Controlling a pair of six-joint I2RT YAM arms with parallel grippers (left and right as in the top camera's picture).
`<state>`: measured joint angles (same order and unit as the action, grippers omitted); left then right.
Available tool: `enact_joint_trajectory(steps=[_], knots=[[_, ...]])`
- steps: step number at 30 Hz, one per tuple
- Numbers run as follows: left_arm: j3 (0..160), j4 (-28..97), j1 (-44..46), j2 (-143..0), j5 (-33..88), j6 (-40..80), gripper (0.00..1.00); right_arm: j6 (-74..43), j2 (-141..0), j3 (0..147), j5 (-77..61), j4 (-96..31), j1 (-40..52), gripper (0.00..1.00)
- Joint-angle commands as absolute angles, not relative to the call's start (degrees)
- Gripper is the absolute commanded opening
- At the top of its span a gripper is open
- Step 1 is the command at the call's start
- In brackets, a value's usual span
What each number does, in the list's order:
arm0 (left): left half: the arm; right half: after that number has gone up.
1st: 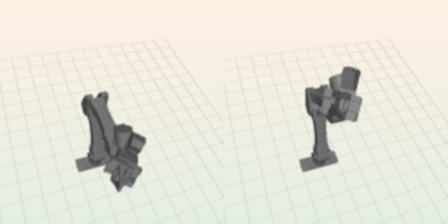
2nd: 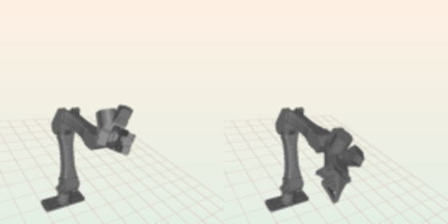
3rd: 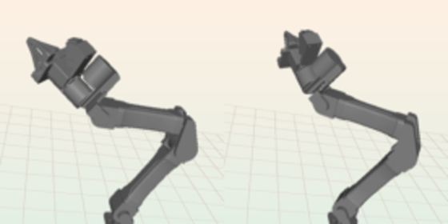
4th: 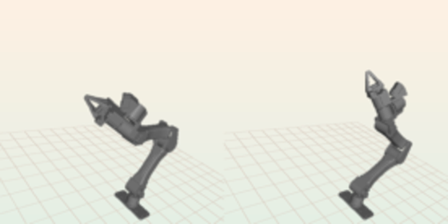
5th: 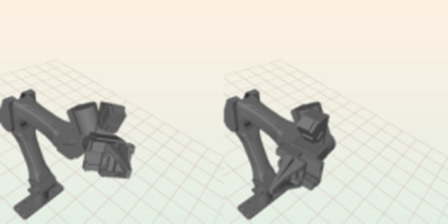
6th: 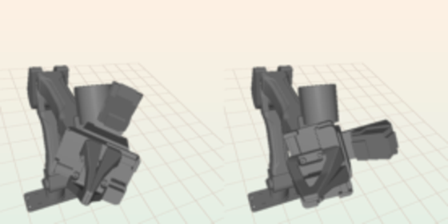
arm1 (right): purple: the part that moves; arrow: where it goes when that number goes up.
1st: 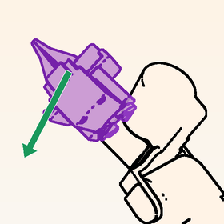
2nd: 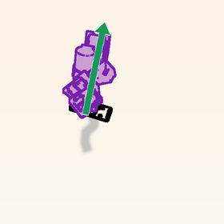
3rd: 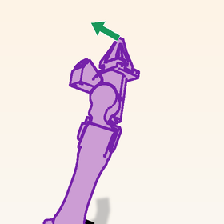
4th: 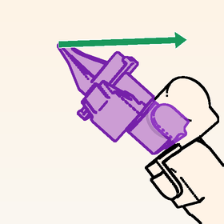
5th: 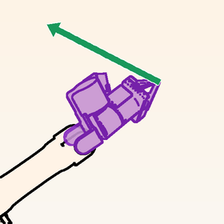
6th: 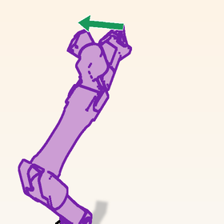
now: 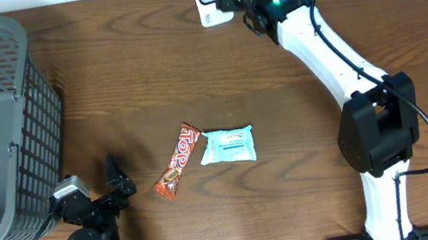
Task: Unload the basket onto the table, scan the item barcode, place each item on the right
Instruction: 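Hold the jar in front of the white scanner with the right gripper, then carry the jar to the right table edge and set it down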
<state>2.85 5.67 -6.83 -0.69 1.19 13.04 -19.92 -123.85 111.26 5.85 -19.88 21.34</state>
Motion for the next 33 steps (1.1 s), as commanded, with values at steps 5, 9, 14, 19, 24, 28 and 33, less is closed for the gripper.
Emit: enact_joint_trajectory(steps=[5, 9, 14, 19, 24, 28, 33], knots=[[1.9, 7.7, -6.5, -0.2, 0.7, 12.1, 0.98, -16.0, -127.5, 111.6, 9.4, -9.7, 21.4, 0.54], [1.9, 7.7, -6.5, -0.2, 0.7, 12.1, 0.98, -16.0, -130.4, 111.6, 9.5, -4.6, 21.5, 0.53], [1.9, 7.7, -6.5, -0.2, 0.7, 12.1, 0.98, -15.3, -134.5, 111.6, 9.6, 3.1, 21.6, 0.52], [1.9, 7.7, -6.5, -0.2, 0.7, 12.1, 0.98, -11.8, -138.6, 111.6, 9.6, 13.2, 22.3, 0.56], [1.9, 7.7, -6.5, -0.2, 0.7, 12.1, 0.98, -11.7, -139.5, 111.6, 9.6, 13.0, 22.7, 0.55], [1.9, 7.7, -6.5, -0.2, 0.7, 12.1, 0.98, -11.7, -138.3, 111.7, 9.5, 11.2, 22.8, 0.57], [1.9, 7.7, -6.5, -0.2, 0.7, 12.1, 0.98, -11.0, -133.1, 111.7, 9.6, 1.8, 22.2, 0.57]])
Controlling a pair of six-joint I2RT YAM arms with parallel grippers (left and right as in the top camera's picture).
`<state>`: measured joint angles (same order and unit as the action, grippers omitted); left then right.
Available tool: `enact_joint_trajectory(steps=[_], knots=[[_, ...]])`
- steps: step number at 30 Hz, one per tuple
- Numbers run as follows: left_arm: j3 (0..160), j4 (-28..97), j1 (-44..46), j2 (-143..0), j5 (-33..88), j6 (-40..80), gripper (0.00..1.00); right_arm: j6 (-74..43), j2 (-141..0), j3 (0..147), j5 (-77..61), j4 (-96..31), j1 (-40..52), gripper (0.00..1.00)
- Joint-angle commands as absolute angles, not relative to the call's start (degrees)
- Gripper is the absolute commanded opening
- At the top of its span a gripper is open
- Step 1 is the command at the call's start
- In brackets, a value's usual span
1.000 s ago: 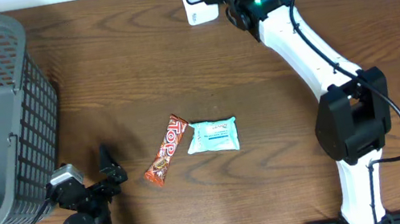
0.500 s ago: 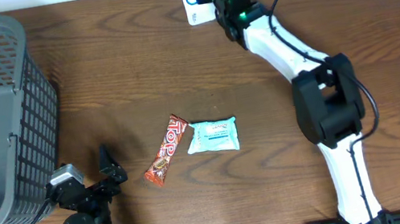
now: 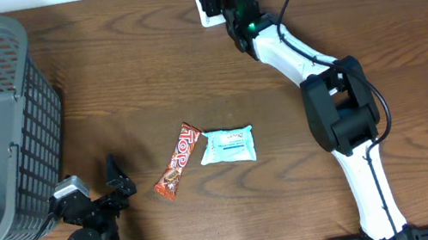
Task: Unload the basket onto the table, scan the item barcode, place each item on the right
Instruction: 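Carry the jar to the right table edge and set it down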
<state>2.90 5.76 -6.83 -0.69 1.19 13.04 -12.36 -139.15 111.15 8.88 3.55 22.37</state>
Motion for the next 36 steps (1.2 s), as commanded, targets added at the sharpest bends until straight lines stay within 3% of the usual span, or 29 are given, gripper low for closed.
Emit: enact_joint_trajectory(steps=[1, 9, 18, 22, 36], knots=[[1.9, 7.7, -6.5, -0.2, 0.7, 12.1, 0.98, -10.2, -131.9, 111.7, 9.6, -0.7, 22.0, 0.57], [1.9, 7.7, -6.5, -0.2, 0.7, 12.1, 0.98, -8.7, -121.2, 111.7, 10.5, -32.2, 17.5, 0.55], [1.9, 7.7, -6.5, -0.2, 0.7, 12.1, 0.98, -13.5, -119.7, 111.5, 9.5, -62.2, 1.5, 0.58], [1.9, 7.7, -6.5, -0.2, 0.7, 12.1, 0.98, -15.2, -120.9, 111.5, 5.5, -65.7, -8.0, 0.66], [1.9, 7.7, -6.5, -0.2, 0.7, 12.1, 0.98, -20.8, -127.2, 110.9, 4.0, -65.8, -34.4, 0.67]])
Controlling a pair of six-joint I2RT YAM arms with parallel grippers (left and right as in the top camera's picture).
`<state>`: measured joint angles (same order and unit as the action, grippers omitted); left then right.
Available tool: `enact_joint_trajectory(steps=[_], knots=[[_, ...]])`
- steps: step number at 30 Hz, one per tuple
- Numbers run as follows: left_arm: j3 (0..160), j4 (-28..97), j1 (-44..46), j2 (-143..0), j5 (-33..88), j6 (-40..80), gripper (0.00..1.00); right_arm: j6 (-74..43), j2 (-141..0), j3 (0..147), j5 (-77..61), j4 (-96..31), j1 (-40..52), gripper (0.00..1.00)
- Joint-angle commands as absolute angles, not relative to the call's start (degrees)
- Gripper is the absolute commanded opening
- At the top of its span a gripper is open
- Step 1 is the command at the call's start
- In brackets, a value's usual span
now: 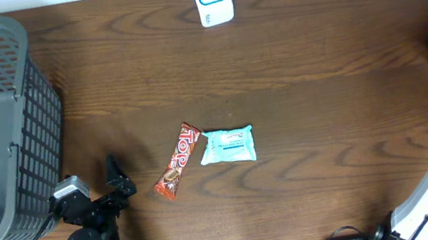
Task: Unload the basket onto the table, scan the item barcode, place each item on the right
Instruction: 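Carry the jar to the right table edge and set it down, then move the right gripper back toward the mint-green wipes pack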
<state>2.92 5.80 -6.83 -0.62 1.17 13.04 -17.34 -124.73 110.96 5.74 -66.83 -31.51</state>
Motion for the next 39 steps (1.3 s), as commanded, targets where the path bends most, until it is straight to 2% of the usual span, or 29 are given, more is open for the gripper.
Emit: enact_joint_trajectory(steps=[1, 9, 11, 12, 13, 14, 23, 29, 34, 39], knots=[[1.9, 7.7, -6.5, -0.2, 0.7, 12.1, 0.98, -20.8, -128.1, 110.9, 2.5, -65.3, -35.4, 0.67], [1.9, 7.7, -6.5, -0.2, 0.7, 12.1, 0.98, -20.8, -135.2, 110.9, 0.5, -63.7, -38.7, 0.66], [1.9, 7.7, -6.5, -0.2, 0.7, 12.1, 0.98, -20.8, -135.5, 110.9, 0.5, -63.3, -38.9, 0.7], [1.9, 7.7, -6.5, -0.2, 0.7, 12.1, 0.98, -20.8, -135.5, 110.9, 0.5, -63.0, -39.0, 0.75], [1.9, 7.7, -6.5, -0.2, 0.7, 12.1, 0.98, -20.8, -135.5, 111.0, 0.5, -62.7, -39.0, 0.91], [1.9, 7.7, -6.5, -0.2, 0.7, 12.1, 0.98, -20.8, -135.3, 111.6, 0.5, -62.8, -39.1, 0.99], [1.9, 7.7, -6.6, -0.2, 0.7, 12.1, 0.98, -21.0, -135.2, 130.8, -0.6, -75.9, -38.8, 0.99], [1.9, 7.7, -6.5, -0.2, 0.7, 12.1, 0.98, -21.0, -135.2, 145.4, -9.1, -86.3, -36.1, 0.99], [1.9, 7.7, -6.5, -0.2, 0.7, 12.1, 0.98, -18.0, -135.2, 150.5, -16.9, -90.7, -30.3, 0.99], [1.9, 7.7, -6.5, -0.2, 0.7, 12.1, 0.98, -12.8, -135.2, 151.9, -23.0, -95.0, -19.6, 0.99]])
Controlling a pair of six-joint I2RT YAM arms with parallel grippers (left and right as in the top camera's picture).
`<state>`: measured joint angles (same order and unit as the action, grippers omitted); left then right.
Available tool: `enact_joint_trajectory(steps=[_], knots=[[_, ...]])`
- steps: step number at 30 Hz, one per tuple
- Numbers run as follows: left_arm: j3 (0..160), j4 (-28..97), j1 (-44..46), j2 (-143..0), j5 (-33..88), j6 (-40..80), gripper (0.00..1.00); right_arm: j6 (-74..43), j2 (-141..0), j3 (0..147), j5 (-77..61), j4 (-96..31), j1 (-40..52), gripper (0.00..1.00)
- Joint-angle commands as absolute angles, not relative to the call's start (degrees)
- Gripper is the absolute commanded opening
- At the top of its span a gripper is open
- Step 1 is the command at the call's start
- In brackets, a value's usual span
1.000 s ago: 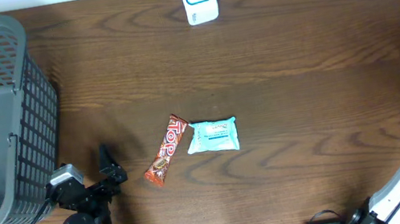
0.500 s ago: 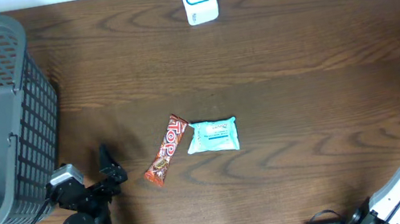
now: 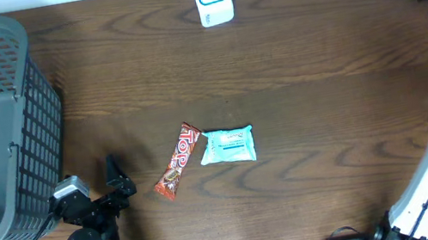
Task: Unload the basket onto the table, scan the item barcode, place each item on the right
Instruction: 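Move the right gripper back toward the mint-green wipes pack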
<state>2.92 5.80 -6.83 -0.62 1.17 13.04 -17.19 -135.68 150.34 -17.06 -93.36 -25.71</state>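
The white barcode scanner with a blue face stands at the table's far edge, centre. A red-brown candy bar and a light blue packet lie side by side mid-table. My right gripper is a blurred dark shape at the far right edge, well away from the scanner; its fingers cannot be made out. My left gripper rests near the front left, open and holding nothing, a short way left of the candy bar.
A large grey mesh basket fills the left side. The right arm's white link rises from the front right corner, and its dark joint covers the table's right edge.
The right gripper has moved from about mid-height at the right edge to farther back along that edge. The left arm, scanner, candy bar and packet are unchanged.
The right arm was stretched across the table with its gripper at the scanner, and an orange packet lay at the right edge. It stayed at the scanner, then stood at the far right edge. Now it is farther back there, and the orange packet is out of sight.
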Motion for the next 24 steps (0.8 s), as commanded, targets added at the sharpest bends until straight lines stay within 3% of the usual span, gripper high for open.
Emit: enact_joint_trajectory(steps=[1, 17, 24], knots=[[1.9, 7.7, -6.5, -0.2, 0.7, 12.1, 0.98, -12.0, -135.2, 151.9, -23.0, -95.6, -17.6, 0.99], [1.9, 7.7, -6.5, -0.2, 0.7, 12.1, 0.98, -8.4, -135.2, 151.6, -10.6, -97.3, 24.6, 0.99], [1.9, 7.7, -6.5, -0.2, 0.7, 12.1, 0.98, -4.5, -135.2, 148.9, -14.8, -97.3, 32.8, 0.99]])
